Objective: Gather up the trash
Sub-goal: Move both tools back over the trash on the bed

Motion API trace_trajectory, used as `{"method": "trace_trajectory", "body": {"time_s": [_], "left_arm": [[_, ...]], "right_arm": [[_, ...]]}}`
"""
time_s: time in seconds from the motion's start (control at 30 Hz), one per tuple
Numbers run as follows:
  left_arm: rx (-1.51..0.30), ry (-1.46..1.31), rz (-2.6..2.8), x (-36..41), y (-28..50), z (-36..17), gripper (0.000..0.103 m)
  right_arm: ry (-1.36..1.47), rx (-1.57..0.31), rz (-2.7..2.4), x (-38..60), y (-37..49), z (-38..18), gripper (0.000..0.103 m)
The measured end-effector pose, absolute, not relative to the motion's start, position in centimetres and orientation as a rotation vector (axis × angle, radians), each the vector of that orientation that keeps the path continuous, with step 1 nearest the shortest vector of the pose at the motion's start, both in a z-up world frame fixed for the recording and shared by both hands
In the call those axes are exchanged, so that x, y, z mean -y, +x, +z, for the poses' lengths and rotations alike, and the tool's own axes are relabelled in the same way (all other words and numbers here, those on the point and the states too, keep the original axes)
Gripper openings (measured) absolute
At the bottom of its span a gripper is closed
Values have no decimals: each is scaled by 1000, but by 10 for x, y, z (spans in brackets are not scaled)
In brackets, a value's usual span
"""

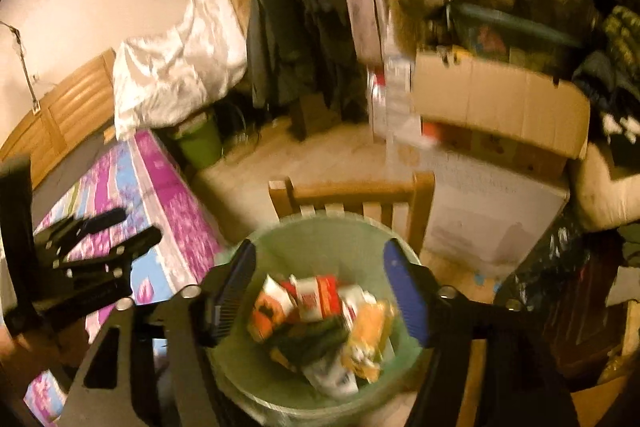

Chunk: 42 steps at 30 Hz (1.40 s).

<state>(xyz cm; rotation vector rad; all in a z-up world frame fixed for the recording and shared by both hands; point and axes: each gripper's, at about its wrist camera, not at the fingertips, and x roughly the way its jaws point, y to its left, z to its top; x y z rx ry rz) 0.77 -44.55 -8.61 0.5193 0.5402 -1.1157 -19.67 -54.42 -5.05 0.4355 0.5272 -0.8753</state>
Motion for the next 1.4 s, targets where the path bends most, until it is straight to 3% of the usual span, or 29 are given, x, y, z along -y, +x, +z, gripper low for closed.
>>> {"method": "trace_trajectory", "body": {"time_s": [0.2,0.4,1.0,1.2,1.4], "left_arm": [[-416,481,-879,387,35,-85,84],[-427,433,-715,323,71,-86,85],[-740,142,-161,47,174,-129,85],[-799,29,-79,-10,178,-141,85],[-805,-13,-53,-31,180,-147,85]], "right_arm": [[349,-410,-841,506,-155,-36,82],[326,-370,-731,472,-102,-24,84],[227,-647,-224,339,124,-74,84],[353,-744,86,281,232,-105,84],[420,-852,325,215,377,-137,72]]}}
